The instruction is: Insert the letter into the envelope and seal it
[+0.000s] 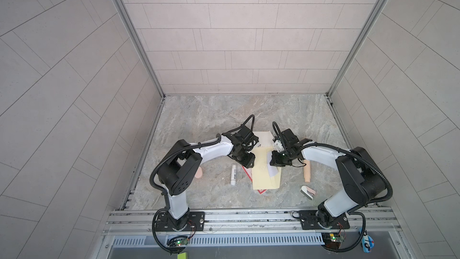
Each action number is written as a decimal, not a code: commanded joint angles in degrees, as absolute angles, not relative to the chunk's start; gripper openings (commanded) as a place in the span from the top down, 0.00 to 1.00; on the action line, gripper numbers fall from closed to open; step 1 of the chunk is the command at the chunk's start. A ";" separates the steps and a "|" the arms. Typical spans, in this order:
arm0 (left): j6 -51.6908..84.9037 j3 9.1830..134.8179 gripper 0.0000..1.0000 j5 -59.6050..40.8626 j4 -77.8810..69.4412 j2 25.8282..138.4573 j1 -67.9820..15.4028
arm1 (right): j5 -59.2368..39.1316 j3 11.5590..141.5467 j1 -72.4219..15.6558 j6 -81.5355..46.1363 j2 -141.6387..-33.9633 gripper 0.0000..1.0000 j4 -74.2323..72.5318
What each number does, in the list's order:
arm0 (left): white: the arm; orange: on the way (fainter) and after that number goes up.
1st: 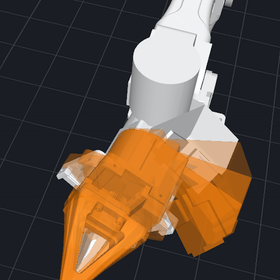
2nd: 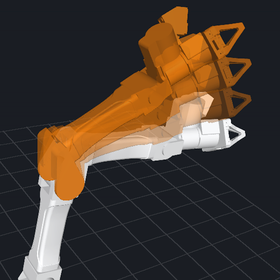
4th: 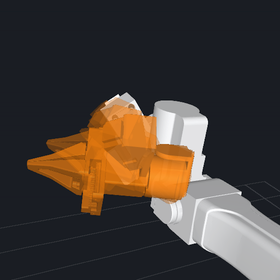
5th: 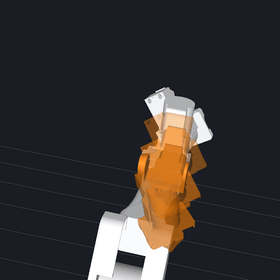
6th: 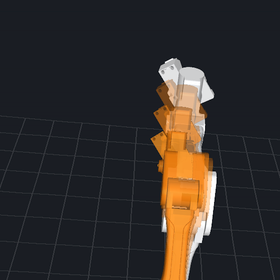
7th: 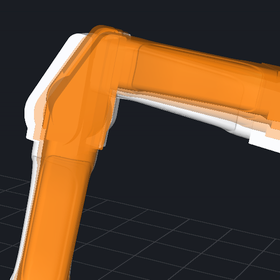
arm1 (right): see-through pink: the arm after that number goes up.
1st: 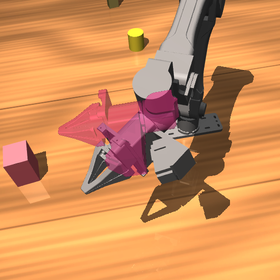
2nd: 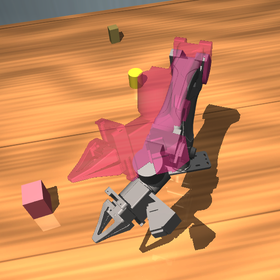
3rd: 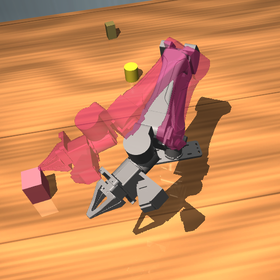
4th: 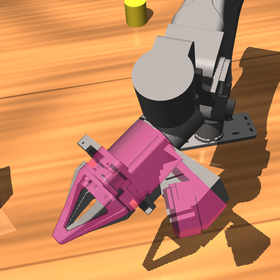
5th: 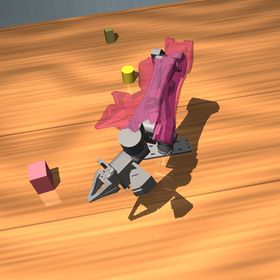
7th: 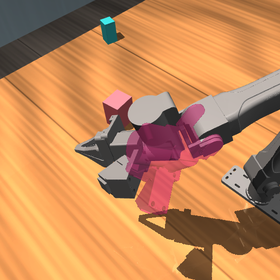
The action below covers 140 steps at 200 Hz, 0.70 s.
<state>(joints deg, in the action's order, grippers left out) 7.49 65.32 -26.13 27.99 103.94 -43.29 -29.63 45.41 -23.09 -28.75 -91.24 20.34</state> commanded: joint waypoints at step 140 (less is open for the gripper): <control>9.67 63.67 0.77 -27.02 23.70 107.73 -44.11 | -17.87 55.58 -26.54 -28.22 -92.07 0.24 37.10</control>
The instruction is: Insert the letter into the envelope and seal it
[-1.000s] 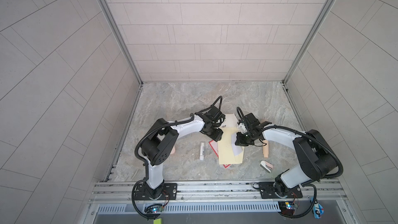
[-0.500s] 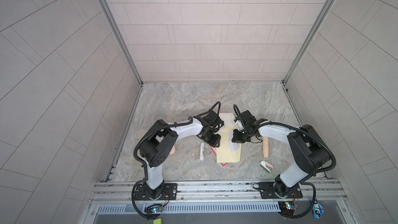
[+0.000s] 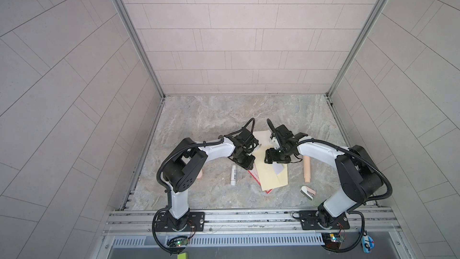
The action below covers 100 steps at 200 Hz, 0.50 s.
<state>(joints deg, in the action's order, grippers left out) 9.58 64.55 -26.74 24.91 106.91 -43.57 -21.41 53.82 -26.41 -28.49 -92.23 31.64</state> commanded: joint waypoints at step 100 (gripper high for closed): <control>6.61 64.84 0.78 -28.13 23.40 104.31 -45.76 | -16.47 59.33 -26.72 -28.14 -95.62 0.16 43.04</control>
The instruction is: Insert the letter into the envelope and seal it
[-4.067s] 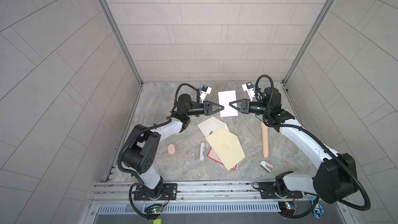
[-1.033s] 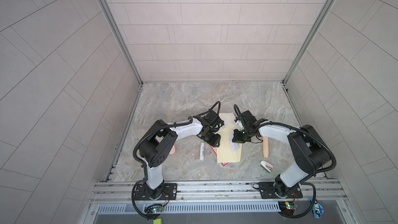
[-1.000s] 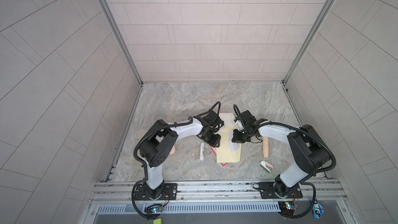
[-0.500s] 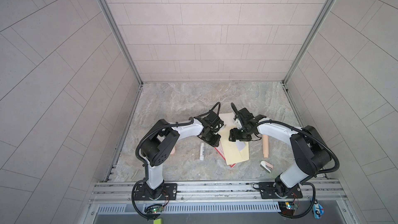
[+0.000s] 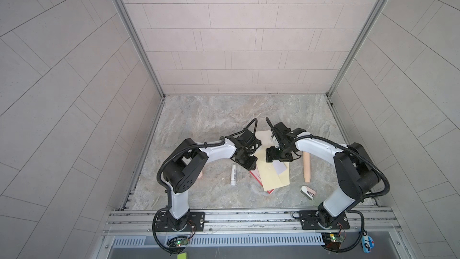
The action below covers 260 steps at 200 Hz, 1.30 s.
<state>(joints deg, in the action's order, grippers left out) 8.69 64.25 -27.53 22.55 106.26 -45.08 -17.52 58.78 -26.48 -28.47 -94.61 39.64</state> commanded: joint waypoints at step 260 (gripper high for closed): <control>10.51 57.57 0.65 -24.51 17.85 98.54 -44.96 | -25.79 60.60 -26.19 -27.70 -94.05 0.21 41.11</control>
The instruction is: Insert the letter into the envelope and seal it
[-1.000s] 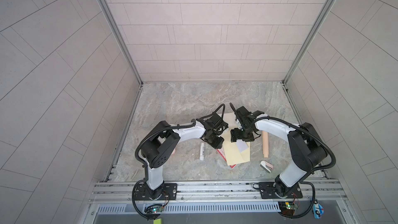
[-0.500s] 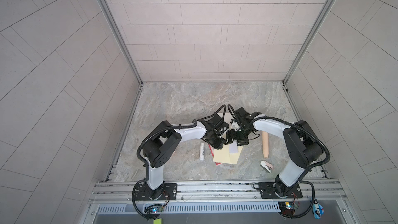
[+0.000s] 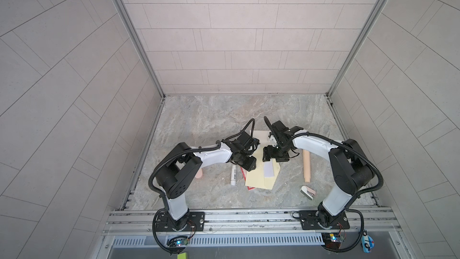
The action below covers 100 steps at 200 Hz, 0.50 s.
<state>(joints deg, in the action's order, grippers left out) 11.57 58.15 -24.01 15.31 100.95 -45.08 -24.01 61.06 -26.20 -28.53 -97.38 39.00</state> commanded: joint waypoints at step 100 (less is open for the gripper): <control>10.56 55.24 0.79 -27.72 20.48 100.93 -45.27 | -35.66 54.97 -26.24 -29.00 -94.46 0.23 39.94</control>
<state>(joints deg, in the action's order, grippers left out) 10.98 55.68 -26.20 19.68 99.79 -44.93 -34.06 54.87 -26.20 -28.60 -93.10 40.40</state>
